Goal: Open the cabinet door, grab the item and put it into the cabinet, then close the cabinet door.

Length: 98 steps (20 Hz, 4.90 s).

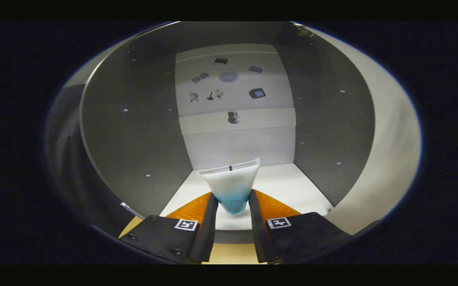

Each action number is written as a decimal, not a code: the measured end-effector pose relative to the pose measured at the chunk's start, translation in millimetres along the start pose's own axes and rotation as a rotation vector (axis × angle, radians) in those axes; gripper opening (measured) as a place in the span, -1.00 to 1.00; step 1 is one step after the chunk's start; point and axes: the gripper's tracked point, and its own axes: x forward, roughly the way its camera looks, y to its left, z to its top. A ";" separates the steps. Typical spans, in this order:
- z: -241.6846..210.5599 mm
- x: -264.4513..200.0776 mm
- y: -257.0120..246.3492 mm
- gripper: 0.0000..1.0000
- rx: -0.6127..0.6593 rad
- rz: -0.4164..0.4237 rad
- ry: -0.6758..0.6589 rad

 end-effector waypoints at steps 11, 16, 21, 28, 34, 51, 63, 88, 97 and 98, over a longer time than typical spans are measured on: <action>-26.4 36.1 -9.4 0.05 -0.055 -0.063 0.116; -22.2 28.5 -10.2 0.53 -0.051 -0.062 0.100; -11.5 -3.8 -11.4 0.89 -0.048 -0.069 0.041; 15.3 -108.6 8.0 0.91 -0.069 -0.040 -0.142; 2.9 -229.5 26.3 0.91 -0.104 0.009 -0.223; -43.7 -472.1 -133.3 0.94 0.004 -0.316 -0.387; -11.9 -462.1 -285.9 0.90 0.051 -0.527 -0.405; -11.9 -408.9 -237.1 0.87 0.003 -0.518 -0.391; -11.8 -361.3 -112.5 0.88 -0.046 -0.289 -0.353; -9.4 -353.6 -100.1 0.88 -0.054 -0.259 -0.352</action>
